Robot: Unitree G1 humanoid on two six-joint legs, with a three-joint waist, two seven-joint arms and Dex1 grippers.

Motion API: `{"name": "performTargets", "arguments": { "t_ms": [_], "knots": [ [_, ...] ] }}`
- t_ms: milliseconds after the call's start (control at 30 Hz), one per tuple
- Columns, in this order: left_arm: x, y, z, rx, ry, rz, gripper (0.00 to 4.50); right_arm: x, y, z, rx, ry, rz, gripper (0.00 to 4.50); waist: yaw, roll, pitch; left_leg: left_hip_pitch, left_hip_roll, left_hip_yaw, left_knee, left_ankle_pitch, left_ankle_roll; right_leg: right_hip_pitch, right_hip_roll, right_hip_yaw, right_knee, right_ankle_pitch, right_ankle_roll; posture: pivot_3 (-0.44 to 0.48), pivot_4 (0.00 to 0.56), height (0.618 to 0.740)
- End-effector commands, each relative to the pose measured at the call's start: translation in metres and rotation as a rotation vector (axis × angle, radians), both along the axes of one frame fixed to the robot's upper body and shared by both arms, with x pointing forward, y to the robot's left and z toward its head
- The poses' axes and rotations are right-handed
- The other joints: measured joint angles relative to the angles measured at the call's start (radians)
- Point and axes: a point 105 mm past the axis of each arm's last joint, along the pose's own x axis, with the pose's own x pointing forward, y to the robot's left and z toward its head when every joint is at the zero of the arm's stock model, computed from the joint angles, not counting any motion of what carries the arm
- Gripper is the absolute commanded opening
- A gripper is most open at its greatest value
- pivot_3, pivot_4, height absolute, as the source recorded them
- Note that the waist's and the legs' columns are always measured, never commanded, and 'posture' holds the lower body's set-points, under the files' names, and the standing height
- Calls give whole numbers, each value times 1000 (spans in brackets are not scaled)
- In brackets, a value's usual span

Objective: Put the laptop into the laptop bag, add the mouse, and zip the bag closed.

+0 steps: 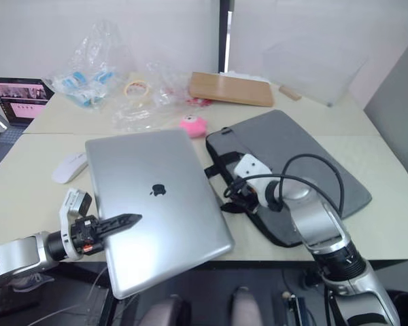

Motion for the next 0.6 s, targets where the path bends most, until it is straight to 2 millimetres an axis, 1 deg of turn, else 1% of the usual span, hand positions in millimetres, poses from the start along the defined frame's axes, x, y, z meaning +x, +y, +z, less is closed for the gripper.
{"name": "performTargets", "arguments": {
  "t_ms": [33,167,267,333,433,467,500,567,600],
  "knots": [
    [-1,-1,26,-103,-97,-16,376,4,-5,4,-64,-73,13,2994,0,0,0,0,0,0,0,0,0,0,0,0,0,0,0,0,150,740],
    [-2,0,23,-109,-93,-1,376,5,-10,-5,-64,-60,12,1642,2,0,0,0,0,0,0,0,0,1,0,0,0,0,0,0,150,740],
    [-3,-2,22,-114,-88,-8,376,6,-14,-7,-64,-57,2,667,2,0,0,0,0,0,0,0,0,1,0,0,0,0,0,0,150,740],
    [-4,-2,22,-118,-88,-12,376,6,-14,-5,5,-25,-28,17,2,0,0,1,0,0,1,-1,1,1,0,0,0,0,0,0,150,740],
    [-3,-4,23,-110,-94,-17,376,7,-16,-1,53,-10,-50,17,2,0,0,1,0,0,1,-1,1,1,0,0,0,0,0,0,150,740],
    [-3,-6,24,-101,-98,-22,376,7,-15,3,101,4,-58,17,2,0,0,1,0,0,1,-1,2,1,0,0,0,0,0,0,150,740],
    [-2,-8,25,-92,-104,-31,376,7,-15,10,141,14,-62,17,3,0,0,1,0,0,1,-1,2,1,0,0,0,0,0,0,150,740],
    [0,-13,23,-82,-83,-70,376,6,-12,32,266,44,-58,17,4,0,0,1,0,-1,1,-1,2,1,0,0,0,0,0,0,150,740],
    [1,-15,19,-70,-48,-108,376,6,-14,39,284,47,-56,17,5,0,0,1,0,-1,1,-1,2,1,0,0,0,0,0,0,150,740]
  ]
}}
